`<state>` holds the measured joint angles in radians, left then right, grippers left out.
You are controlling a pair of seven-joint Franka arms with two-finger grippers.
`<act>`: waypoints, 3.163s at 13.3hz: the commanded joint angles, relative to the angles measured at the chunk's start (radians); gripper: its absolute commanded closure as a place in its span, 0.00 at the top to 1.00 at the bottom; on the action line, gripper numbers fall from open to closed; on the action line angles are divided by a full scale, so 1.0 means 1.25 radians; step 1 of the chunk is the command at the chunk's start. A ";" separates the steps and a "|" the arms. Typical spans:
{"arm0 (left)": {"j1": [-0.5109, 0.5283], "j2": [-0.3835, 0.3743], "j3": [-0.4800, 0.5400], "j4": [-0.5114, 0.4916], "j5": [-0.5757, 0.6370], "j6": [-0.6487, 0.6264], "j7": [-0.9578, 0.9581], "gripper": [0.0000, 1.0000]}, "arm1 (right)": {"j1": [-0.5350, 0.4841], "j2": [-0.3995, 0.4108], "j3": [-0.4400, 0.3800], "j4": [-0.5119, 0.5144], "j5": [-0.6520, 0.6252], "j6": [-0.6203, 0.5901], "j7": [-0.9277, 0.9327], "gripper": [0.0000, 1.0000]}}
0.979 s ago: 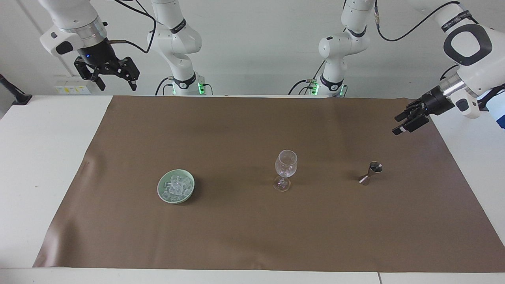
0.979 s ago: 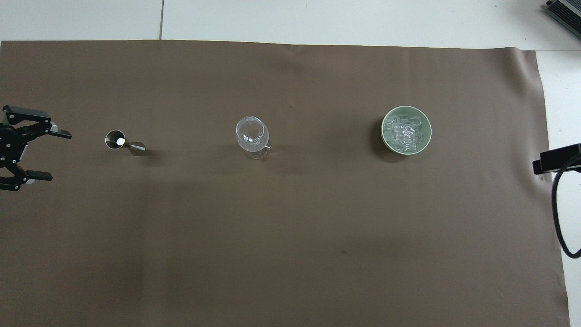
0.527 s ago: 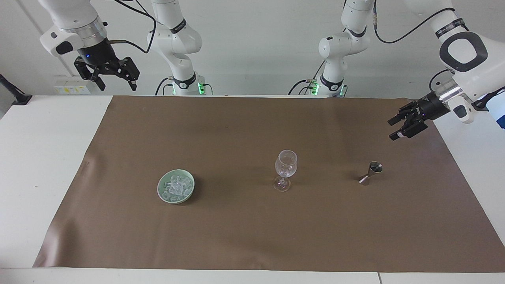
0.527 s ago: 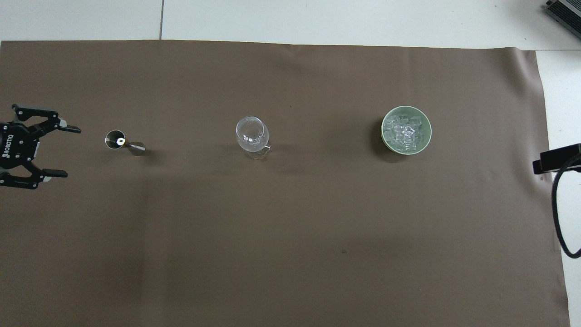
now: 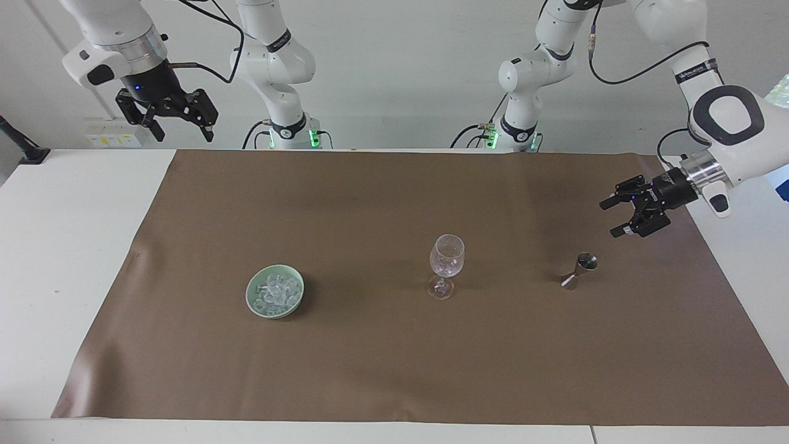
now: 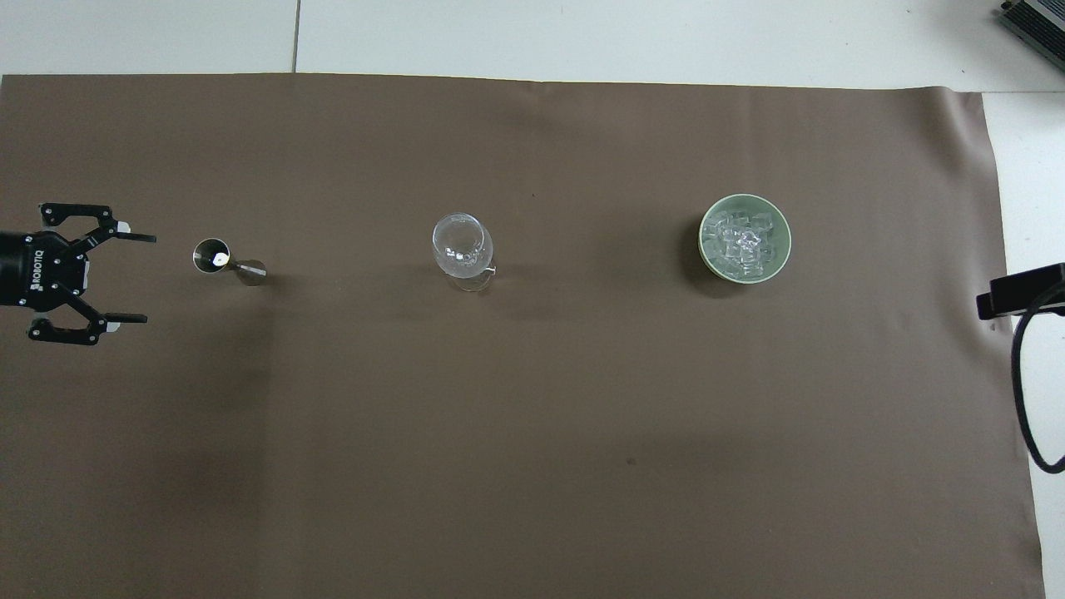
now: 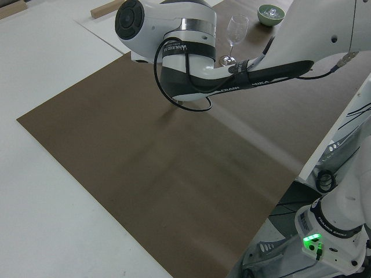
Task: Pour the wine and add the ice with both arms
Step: 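Move the open left gripper forward to the small silver cup, then close the left gripper around the small silver cup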
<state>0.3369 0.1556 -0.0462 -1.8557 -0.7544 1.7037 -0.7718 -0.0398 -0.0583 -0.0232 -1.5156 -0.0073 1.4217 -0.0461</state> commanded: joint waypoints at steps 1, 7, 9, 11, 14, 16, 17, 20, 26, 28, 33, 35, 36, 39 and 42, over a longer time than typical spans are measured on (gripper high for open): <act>0.019 0.020 -0.006 -0.006 -0.030 -0.001 -0.023 1.00 | 0.000 -0.010 0.000 -0.010 0.008 0.006 0.009 1.00; 0.032 0.048 -0.006 -0.046 -0.109 0.076 -0.100 1.00 | 0.000 -0.010 0.000 -0.010 0.008 0.006 0.009 1.00; 0.025 0.052 -0.006 -0.066 -0.130 0.123 -0.116 1.00 | 0.000 -0.010 0.000 -0.010 0.008 0.006 0.009 1.00; 0.032 0.073 -0.007 -0.080 -0.158 0.129 -0.115 1.00 | 0.000 -0.011 0.000 -0.010 0.008 0.006 0.009 1.00; 0.024 0.094 -0.006 -0.081 -0.168 0.134 -0.116 1.00 | 0.000 -0.010 0.000 -0.010 0.008 0.006 0.009 1.00; 0.036 0.112 -0.006 -0.089 -0.201 0.131 -0.116 1.00 | 0.000 -0.010 0.000 -0.010 0.008 0.006 0.009 1.00; 0.037 0.127 -0.006 -0.087 -0.205 0.132 -0.116 1.00 | 0.000 -0.010 0.000 -0.010 0.008 0.006 0.009 1.00; 0.046 0.169 -0.007 -0.084 -0.232 0.140 -0.111 1.00 | 0.000 -0.010 0.000 -0.010 0.008 0.006 0.009 1.00; 0.041 0.206 -0.008 -0.097 -0.313 0.137 -0.028 1.00 | 0.000 -0.010 0.000 -0.010 0.008 0.006 0.009 1.00; 0.041 0.207 -0.008 -0.108 -0.330 0.135 -0.016 1.00 | 0.000 -0.010 0.000 -0.010 0.008 0.006 0.009 1.00; 0.031 0.207 -0.010 -0.128 -0.379 0.135 0.011 1.00 | 0.000 -0.010 0.000 -0.010 0.008 0.006 0.009 1.00; 0.030 0.208 -0.011 -0.132 -0.387 0.137 0.016 1.00 | 0.000 -0.010 0.000 -0.010 0.008 0.006 0.009 1.00; 0.030 0.209 -0.011 -0.132 -0.388 0.138 0.016 1.00 | 0.000 -0.010 0.000 -0.010 0.008 0.006 0.009 1.00; 0.019 0.207 -0.011 -0.145 -0.415 0.139 0.027 1.00 | 0.000 -0.010 0.000 -0.010 0.008 0.006 0.009 1.00; 0.012 0.207 -0.011 -0.151 -0.430 0.146 0.028 1.00 | 0.000 -0.011 0.000 -0.010 0.008 0.006 0.009 1.00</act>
<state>0.3704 0.4223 -0.0668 -2.0220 -1.2572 1.8630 -0.7574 -0.0398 -0.0583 -0.0232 -1.5156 -0.0073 1.4217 -0.0461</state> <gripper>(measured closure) 0.000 0.000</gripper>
